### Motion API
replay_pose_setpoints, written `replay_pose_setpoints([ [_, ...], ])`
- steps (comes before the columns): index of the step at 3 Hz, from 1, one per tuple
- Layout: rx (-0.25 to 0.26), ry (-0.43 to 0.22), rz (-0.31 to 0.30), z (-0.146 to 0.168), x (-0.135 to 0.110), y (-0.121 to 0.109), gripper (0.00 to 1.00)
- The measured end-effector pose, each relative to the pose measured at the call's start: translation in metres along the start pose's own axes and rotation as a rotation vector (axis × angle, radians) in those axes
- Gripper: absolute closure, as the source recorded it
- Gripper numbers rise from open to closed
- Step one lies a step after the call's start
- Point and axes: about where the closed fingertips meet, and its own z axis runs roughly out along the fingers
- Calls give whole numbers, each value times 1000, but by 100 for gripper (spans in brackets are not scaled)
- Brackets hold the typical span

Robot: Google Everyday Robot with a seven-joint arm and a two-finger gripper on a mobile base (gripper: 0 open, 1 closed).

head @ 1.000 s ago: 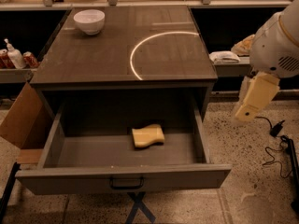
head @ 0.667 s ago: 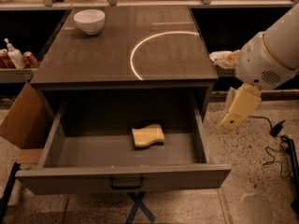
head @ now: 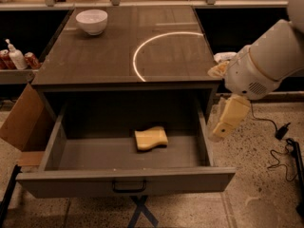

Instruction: Pick sponge from top drawer and place on counter

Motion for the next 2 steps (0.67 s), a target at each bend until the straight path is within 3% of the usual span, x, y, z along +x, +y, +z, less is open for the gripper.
replay_pose_setpoints([
  [2, -85, -68, -29, 90, -3, 12, 0],
])
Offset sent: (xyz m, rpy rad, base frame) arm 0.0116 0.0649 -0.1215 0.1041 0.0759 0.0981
